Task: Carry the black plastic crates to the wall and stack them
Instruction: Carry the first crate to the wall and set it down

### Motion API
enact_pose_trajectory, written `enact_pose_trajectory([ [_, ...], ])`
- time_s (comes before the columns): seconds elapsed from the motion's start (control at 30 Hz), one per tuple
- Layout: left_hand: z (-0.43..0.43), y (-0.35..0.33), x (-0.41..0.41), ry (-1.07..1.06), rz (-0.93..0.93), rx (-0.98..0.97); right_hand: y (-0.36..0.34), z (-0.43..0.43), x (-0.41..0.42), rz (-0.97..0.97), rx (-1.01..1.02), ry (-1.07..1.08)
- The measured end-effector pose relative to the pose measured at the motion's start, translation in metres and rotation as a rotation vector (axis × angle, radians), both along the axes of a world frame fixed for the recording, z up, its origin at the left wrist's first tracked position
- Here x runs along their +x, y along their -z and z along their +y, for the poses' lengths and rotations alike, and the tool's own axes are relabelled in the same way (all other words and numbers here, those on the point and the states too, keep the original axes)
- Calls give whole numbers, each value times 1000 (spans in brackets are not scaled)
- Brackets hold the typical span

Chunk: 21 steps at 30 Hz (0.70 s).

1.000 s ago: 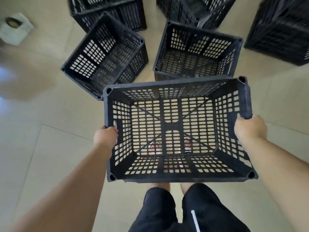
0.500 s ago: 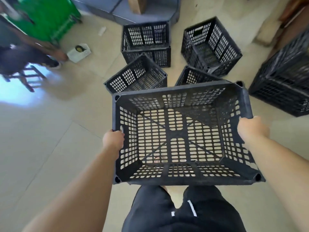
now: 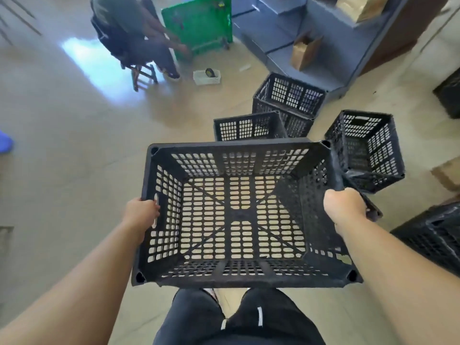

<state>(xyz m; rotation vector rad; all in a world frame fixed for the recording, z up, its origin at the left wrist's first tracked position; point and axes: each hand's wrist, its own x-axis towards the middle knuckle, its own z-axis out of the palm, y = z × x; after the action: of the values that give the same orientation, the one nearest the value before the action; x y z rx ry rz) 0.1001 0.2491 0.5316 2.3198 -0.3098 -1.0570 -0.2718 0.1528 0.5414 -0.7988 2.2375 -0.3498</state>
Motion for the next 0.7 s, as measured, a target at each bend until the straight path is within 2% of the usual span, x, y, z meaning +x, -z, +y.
enact_pose_trajectory([
  [0.33,193,12,111,-383,-72,-15,-14,43,154,113,-34,-480],
  [0.7,451,-12,179,-879,-53,-49,-63,192,358,91,-123,-984],
])
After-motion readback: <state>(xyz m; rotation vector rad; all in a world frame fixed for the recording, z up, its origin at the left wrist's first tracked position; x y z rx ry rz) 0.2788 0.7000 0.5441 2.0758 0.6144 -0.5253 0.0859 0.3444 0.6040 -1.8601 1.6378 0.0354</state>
